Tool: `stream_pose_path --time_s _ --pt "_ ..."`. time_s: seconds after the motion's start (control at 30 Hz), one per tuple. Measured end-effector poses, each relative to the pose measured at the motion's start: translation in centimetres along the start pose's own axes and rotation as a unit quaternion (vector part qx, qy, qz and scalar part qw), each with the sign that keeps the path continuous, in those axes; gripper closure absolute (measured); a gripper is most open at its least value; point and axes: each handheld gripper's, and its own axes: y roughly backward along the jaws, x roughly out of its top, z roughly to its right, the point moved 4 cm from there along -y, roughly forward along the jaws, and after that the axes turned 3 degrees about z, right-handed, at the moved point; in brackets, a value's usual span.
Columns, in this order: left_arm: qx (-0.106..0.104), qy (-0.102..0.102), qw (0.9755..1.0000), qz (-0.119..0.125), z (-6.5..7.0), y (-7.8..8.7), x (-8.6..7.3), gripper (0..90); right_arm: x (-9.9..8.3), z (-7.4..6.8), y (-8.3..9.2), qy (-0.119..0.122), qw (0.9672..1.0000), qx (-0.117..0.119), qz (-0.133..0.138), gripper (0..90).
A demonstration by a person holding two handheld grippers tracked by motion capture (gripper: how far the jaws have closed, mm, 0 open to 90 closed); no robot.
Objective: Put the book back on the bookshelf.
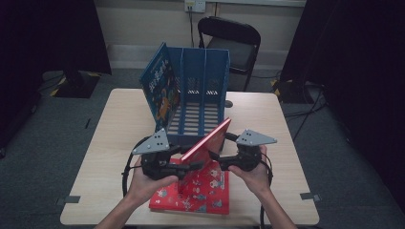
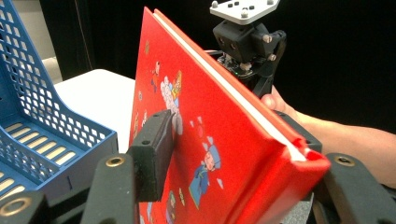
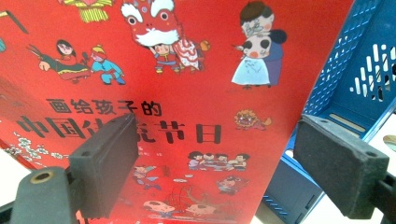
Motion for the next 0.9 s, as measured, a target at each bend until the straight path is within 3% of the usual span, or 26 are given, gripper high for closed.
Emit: stream_pose_path --time_s 0.4,0.7,0.83,0.9 --pt "0.001 -0.009 0.9998 0.019 0.2 2.0 1.8 40.8 0.0 -0.1 0.0 0.006 1.0 0.001 0.0 13.7" --pt "0.013 -0.001 0.9984 0.054 -0.6 4.3 3.1 40.1 0.0 -0.1 0.0 0.006 1.0 0.001 -0.002 13.8" --pt "0.036 0.011 0.9974 0.061 -1.6 4.9 2.9 39.9 0.0 -0.1 0.0 0.006 1.0 0.001 -0.003 14.0" --pt "0.056 0.013 0.9972 0.049 -2.3 4.7 2.4 38.8 -0.1 -0.1 -0.1 0.006 1.0 0.002 -0.003 14.0"
